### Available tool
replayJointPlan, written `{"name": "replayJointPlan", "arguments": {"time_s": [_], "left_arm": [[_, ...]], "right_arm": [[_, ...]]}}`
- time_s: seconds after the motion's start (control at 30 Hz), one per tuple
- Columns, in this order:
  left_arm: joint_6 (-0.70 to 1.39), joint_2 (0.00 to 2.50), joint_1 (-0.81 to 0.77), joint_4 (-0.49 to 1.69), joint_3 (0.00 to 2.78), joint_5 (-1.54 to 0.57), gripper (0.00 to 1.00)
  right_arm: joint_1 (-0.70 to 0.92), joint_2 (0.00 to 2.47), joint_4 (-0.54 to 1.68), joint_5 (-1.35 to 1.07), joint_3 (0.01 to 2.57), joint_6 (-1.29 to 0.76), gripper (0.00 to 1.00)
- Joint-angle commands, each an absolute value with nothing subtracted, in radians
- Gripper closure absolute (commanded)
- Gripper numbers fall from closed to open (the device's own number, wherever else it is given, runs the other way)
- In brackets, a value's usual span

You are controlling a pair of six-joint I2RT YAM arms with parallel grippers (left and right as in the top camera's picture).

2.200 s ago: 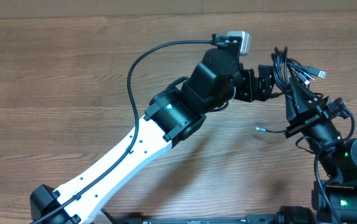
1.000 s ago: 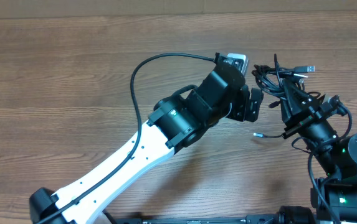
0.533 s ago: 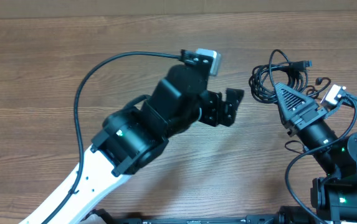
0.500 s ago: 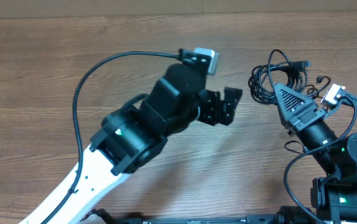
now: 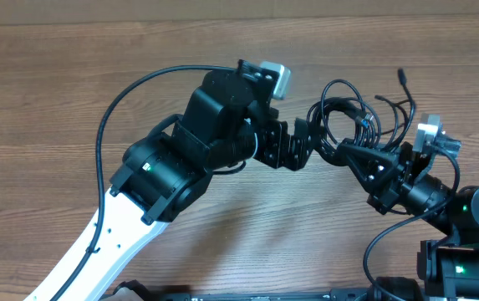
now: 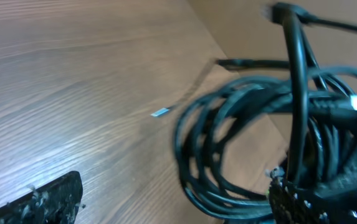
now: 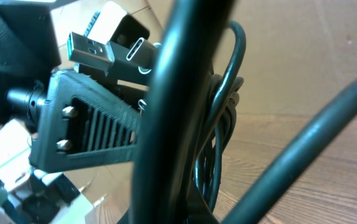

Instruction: Untangle cables

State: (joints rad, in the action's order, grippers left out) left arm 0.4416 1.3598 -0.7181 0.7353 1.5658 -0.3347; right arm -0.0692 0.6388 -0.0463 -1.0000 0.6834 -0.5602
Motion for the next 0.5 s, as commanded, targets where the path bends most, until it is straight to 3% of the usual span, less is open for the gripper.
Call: {"name": "replayJointPlan", "arguments": {"time_s": [0.0,0.23,0.47], "left_arm": [[0.283,1.359,-0.716,0.737,1.581,-0.508,0.07],[0.255,1.359,-0.712,0.733,1.581,-0.517,0.08],[0.255,1.359,-0.712,0.729,1.581,-0.517,0.18]], "right_arm": [[-0.062,0.632,-0.059,-1.05,0.687,-0.496,0.96],[-0.062,0.632,-0.059,-1.068,0.687,-0.496,0.96],[-0.062,0.632,-0.059,-1.068,0.687,-0.496,0.96]]}}
